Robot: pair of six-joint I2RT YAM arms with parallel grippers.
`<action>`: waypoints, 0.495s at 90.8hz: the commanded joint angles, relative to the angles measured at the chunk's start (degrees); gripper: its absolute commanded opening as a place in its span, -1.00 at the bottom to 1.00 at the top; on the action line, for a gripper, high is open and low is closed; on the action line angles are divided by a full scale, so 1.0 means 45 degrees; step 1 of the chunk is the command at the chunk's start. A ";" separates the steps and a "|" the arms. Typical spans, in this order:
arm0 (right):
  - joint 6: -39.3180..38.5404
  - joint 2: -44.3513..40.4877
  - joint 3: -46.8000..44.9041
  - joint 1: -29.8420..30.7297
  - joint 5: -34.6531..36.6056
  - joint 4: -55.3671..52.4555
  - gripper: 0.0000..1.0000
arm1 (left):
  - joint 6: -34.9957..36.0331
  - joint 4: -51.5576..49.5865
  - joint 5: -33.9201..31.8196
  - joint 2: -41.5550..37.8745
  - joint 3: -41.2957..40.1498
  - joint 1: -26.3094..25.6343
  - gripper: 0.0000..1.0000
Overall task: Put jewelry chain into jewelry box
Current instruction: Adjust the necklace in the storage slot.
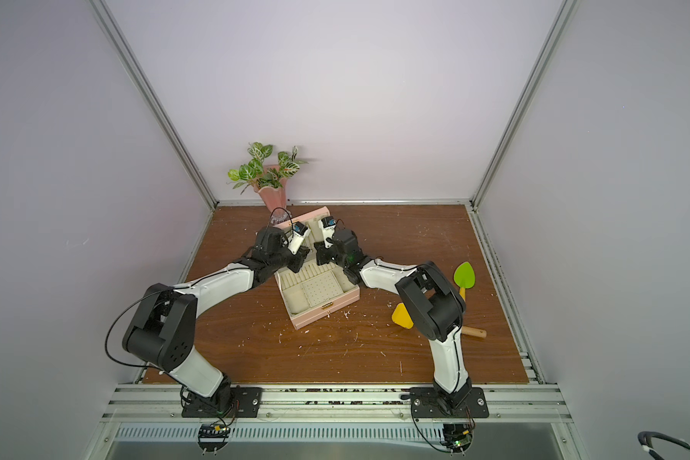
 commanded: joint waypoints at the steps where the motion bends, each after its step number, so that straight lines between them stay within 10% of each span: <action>1: -0.0235 -0.1009 0.0466 -0.0025 -0.0247 0.0332 -1.00 | 0.0093 0.0933 0.0385 -0.0742 0.0089 0.0150 -0.90; 45: -0.0510 -0.0937 0.1412 -0.0023 -0.0399 0.0292 -1.00 | 0.0262 0.0867 0.0555 -0.0801 0.0028 0.0160 -0.90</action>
